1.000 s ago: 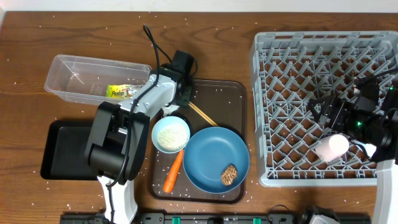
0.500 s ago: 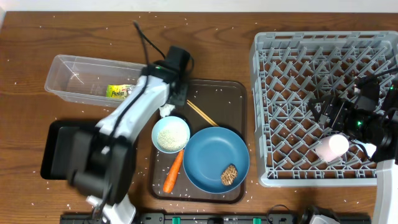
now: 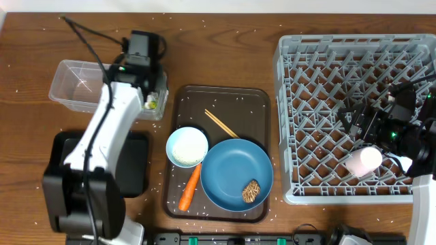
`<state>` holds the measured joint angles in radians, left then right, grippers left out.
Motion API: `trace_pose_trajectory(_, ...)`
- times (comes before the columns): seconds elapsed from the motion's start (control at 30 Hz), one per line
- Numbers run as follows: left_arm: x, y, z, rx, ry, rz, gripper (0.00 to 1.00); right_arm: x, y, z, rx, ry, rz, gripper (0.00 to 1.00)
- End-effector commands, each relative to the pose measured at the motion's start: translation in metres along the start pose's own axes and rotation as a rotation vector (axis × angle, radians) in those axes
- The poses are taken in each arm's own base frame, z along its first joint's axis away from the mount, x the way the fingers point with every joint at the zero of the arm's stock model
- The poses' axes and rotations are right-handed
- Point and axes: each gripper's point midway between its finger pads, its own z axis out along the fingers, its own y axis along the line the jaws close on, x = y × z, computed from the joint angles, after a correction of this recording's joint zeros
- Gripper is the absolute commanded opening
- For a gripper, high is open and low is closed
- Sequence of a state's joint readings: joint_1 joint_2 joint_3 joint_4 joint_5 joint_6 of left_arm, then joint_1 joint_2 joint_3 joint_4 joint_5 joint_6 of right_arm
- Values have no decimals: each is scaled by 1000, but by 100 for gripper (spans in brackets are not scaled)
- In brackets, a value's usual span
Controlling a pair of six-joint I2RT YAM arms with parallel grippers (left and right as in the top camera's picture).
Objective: Sort waste into correct bins and load items into the dishwasher rack
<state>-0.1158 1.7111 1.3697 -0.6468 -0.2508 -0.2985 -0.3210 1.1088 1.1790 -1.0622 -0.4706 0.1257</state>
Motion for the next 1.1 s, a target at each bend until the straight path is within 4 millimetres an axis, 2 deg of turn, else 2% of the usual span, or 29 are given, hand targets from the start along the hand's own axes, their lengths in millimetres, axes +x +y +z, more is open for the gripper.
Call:
trace_pose_trajectory(0.0,4,26,16,-70,24,-173,35,-2,7,-3,-10,-5,-10,85)
trace_pose_trajectory(0.03,2,29,17,-73,22,-199,54,-2,6,-3,-9,-3,-9,85)
trace_pose_trajectory(0.07,-1,31,15,-65,18,-211,67,-1,6,-3,-9,-3,-9,85)
trace_pose_trajectory(0.1,-3,30,12,-48,18,-217,71,-1,6,-3,-9,-3,-9,85)
trace_pose_trajectory(0.23,-12,25,-14,34,0,-236,74,-2,6,-3,-9,-3,-9,86)
trace_pose_trajectory(0.37,-12,18,-57,140,-17,-242,74,-2,6,-3,-10,-4,-9,86)
trace_pose_trajectory(0.5,8,14,-97,203,13,-187,74,-3,7,-3,-10,-9,-12,86)
trace_pose_trajectory(0.6,31,6,-116,225,55,-76,74,-6,7,-3,-12,-19,-17,86)
trace_pose_trajectory(0.7,59,-7,-123,232,124,66,74,-10,8,-3,-14,-36,-24,86)
trace_pose_trajectory(0.8,87,-19,-121,231,196,163,74,-12,8,-3,-16,-43,-11,86)
trace_pose_trajectory(0.9,109,-26,-114,218,261,218,73,-11,8,-3,-15,-38,-8,86)
trace_pose_trajectory(1.07,139,-26,-96,188,359,236,73,-7,7,-3,-12,-23,0,86)
